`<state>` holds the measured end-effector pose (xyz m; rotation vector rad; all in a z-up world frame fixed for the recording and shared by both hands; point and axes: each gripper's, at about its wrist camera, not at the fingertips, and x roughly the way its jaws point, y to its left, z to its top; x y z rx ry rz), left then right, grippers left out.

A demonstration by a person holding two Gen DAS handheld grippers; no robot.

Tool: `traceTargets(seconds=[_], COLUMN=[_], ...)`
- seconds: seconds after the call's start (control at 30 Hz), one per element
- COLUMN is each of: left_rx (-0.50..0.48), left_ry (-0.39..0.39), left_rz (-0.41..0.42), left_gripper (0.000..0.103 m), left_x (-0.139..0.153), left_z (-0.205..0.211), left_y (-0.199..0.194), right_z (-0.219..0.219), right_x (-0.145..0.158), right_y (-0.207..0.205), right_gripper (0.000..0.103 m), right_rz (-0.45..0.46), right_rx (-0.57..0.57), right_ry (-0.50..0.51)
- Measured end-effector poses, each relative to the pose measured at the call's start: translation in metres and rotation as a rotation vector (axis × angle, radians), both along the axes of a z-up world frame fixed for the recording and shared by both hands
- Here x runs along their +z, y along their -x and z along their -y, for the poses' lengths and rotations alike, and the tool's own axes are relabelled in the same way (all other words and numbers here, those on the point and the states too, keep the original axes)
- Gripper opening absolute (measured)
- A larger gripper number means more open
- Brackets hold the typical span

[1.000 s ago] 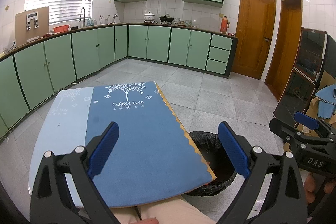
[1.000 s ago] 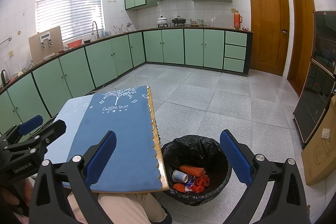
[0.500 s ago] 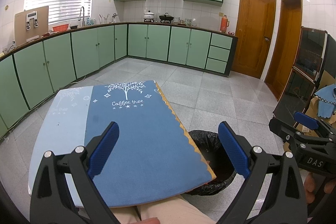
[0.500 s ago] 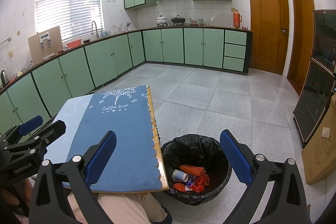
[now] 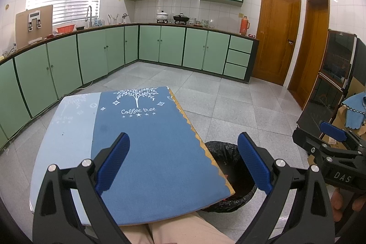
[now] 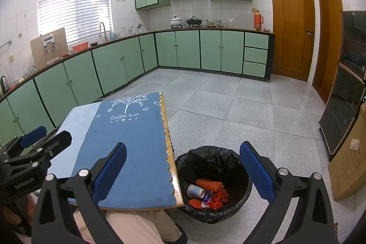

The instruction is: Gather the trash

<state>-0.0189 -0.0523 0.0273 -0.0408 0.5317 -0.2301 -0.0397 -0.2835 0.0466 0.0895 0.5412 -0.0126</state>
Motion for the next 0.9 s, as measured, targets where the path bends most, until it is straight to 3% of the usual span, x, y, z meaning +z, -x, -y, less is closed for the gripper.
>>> traceTargets(seconds=[0.9], left_rx=[0.002], left_ry=[0.010], left_rz=[-0.005], left_gripper=[0.092], left_x=[-0.0047], left_z=[-0.0006], left_y=[0.0009], right_z=[-0.0008], right_x=[-0.0010], right_y=[-0.0015], right_gripper=[0.097], right_rz=[-0.009], right_rx=[-0.015], right_ry=[-0.001])
